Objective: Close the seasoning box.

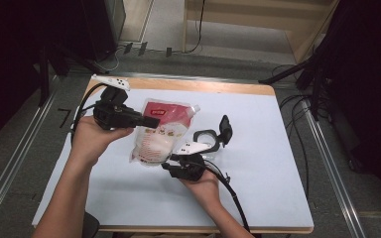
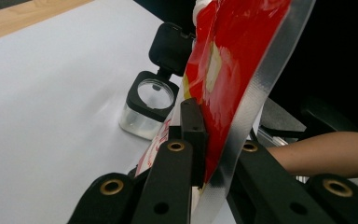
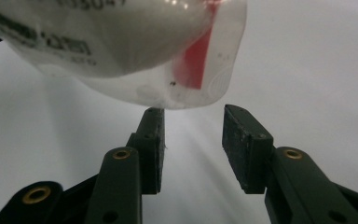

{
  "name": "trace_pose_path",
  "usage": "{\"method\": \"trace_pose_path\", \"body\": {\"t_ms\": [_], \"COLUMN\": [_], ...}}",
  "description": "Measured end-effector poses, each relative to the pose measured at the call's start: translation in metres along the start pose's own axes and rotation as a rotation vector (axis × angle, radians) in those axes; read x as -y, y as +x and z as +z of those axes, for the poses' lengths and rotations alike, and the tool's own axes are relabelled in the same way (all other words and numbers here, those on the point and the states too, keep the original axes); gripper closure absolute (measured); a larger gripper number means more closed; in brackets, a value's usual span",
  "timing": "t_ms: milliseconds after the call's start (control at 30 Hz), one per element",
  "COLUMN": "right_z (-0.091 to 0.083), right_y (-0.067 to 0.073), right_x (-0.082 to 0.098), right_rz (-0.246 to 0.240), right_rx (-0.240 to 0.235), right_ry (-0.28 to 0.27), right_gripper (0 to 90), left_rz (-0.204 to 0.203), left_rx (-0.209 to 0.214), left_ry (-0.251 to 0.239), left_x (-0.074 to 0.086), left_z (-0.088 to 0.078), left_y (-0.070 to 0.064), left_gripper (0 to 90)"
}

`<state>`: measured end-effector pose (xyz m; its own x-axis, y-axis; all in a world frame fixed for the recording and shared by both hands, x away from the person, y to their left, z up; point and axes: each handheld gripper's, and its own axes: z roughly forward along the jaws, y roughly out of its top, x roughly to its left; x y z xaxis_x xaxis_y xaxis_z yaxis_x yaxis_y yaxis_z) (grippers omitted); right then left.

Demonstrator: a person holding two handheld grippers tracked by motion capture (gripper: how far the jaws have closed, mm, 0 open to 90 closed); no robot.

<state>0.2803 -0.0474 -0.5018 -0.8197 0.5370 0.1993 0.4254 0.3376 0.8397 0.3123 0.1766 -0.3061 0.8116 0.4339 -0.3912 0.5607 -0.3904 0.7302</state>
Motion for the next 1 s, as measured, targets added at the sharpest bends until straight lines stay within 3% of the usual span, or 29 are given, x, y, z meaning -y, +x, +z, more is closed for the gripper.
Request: {"method": "trace_pose_path", "body": {"t_ms": [200, 333, 500, 533, 600, 833, 1000], "right_z": [0.006, 0.007, 0.004, 0.004, 0.003, -0.006, -0.011], "right_y": [0.002, 0.006, 0.011, 0.013, 0.015, 0.022, 0.025], "right_x": [0.002, 0.003, 0.004, 0.004, 0.005, 0.006, 0.004], "right_rz": [-0.01, -0.023, -0.024, -0.04, -0.046, 0.02, 0.052], "right_rx": [0.026, 0.055, 0.033, 0.057, 0.052, 0.013, -0.043], "right_ry": [-0.058, -0.131, -0.172, -0.159, -0.151, -0.14, -0.095], "right_gripper": [61.1, 60.1, 61.3, 60.9, 61.1, 61.6, 61.5], "left_rz": [-0.017, -0.086, -0.139, -0.148, -0.159, -0.144, -0.114], "left_rx": [0.021, 0.069, 0.061, 0.071, 0.081, 0.007, -0.011], "left_ry": [0.0, -0.017, -0.019, -0.021, -0.031, -0.057, -0.049], "left_x": [-0.001, 0.001, 0.004, 0.005, 0.005, 0.004, 0.003], "left_z": [0.002, 0.004, 0.012, 0.014, 0.016, 0.018, 0.022], "left_y": [-0.002, 0.004, 0.01, 0.012, 0.013, 0.011, 0.011], "left_gripper": [89.7, 89.3, 87.4, 87.5, 87.5, 87.8, 87.7]}}
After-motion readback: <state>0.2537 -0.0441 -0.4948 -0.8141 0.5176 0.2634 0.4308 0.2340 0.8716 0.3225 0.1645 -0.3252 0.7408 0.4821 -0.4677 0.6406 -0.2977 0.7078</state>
